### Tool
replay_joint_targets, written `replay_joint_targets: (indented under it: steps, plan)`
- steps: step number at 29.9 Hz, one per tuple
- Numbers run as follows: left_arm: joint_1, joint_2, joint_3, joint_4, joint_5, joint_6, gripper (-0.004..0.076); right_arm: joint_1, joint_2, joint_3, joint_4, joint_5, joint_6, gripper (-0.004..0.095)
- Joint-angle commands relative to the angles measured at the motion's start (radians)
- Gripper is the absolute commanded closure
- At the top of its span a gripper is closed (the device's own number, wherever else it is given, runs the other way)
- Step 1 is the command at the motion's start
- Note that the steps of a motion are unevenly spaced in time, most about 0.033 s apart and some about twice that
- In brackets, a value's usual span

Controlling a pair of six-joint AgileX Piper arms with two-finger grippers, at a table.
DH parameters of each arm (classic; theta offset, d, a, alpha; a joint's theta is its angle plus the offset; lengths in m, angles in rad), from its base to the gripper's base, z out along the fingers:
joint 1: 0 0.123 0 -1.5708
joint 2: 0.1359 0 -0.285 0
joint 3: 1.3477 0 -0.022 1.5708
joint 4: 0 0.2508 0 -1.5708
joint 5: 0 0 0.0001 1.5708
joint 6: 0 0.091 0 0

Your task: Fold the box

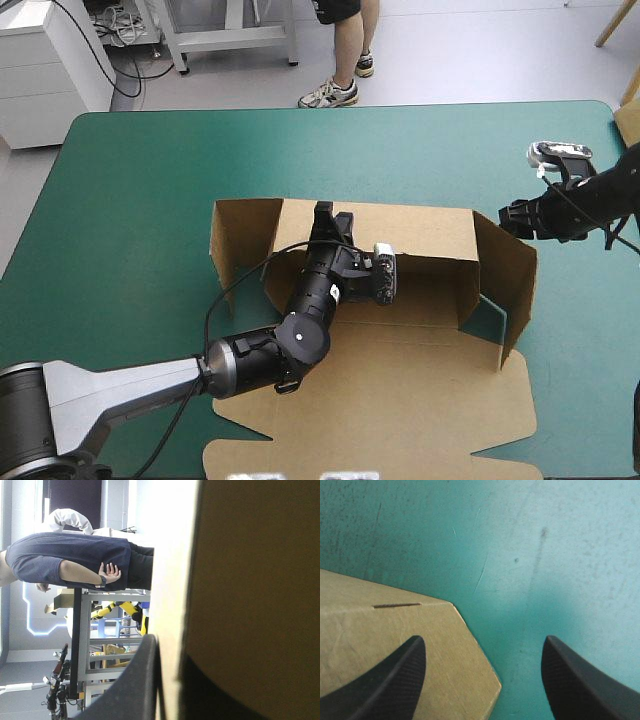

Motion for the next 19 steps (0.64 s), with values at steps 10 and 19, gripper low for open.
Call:
replay_joint_targets:
  steps: [10,19]
  plan:
    - [0.001,-0.033,-0.008,-0.087,0.015,-0.007,0.0731,-0.002,-0.226,0.329,0.247,-0.111,-0.267,0.0307]
    - [0.001,-0.033,-0.008,-0.087,0.006,0.032,0.0731,-0.002,-0.361,0.543,0.382,-0.226,-0.510,0.0307]
